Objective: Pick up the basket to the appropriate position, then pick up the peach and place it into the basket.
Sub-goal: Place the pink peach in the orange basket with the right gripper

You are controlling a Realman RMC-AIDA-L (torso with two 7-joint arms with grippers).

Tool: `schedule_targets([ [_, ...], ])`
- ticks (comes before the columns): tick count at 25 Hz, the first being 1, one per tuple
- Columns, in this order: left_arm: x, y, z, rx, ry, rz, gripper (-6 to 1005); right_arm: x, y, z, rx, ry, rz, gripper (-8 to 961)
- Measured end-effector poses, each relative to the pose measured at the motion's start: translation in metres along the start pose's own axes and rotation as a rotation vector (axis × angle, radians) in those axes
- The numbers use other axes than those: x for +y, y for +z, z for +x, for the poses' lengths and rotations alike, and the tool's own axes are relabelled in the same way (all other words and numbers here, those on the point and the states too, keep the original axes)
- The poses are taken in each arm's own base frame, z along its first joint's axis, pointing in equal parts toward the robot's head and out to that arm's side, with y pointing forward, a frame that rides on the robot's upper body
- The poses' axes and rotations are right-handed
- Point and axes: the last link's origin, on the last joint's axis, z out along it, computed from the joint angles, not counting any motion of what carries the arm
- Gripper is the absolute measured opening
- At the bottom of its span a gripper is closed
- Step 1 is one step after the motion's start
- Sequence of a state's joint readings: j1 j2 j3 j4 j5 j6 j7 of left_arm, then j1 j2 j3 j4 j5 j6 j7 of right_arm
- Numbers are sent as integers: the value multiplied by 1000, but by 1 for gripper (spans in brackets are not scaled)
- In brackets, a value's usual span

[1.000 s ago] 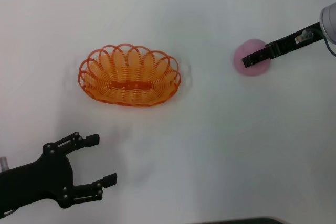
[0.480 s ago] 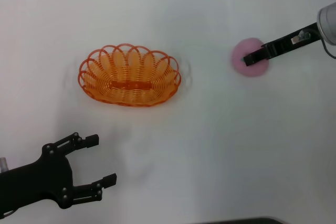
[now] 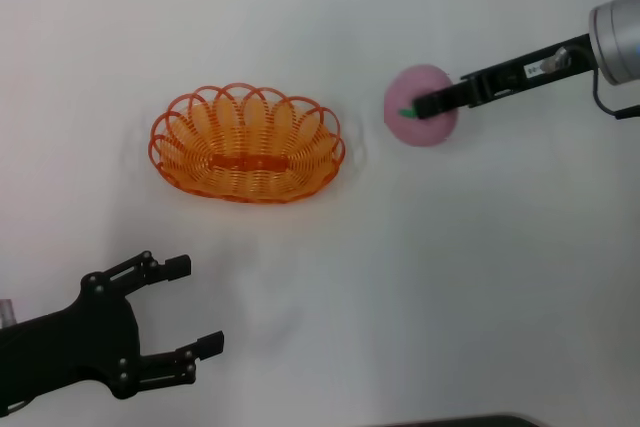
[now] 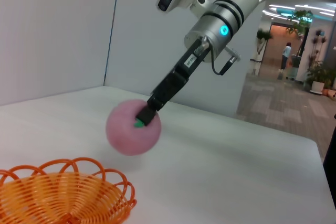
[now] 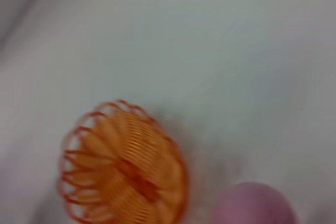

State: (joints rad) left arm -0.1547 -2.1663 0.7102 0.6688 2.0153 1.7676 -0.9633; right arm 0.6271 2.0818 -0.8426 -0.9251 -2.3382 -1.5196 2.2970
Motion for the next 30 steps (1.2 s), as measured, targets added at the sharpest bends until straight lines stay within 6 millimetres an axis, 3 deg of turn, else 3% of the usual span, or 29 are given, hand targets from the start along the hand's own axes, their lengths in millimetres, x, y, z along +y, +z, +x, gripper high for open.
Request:
schedule_targets([
  [6, 0, 2, 0, 8, -4, -2, 901, 17, 8, -2, -80, -27, -156, 253],
  [14, -1, 2, 1, 14, -6, 0, 901, 25, 37, 3, -132, -62, -252, 253],
  [23, -3, 2, 3, 30, -10, 9, 901, 26, 59, 4, -94, -98, -215, 254],
  [30, -3, 2, 4, 37, -8, 12, 900, 23, 61, 3, -113, -84, -195, 297],
])
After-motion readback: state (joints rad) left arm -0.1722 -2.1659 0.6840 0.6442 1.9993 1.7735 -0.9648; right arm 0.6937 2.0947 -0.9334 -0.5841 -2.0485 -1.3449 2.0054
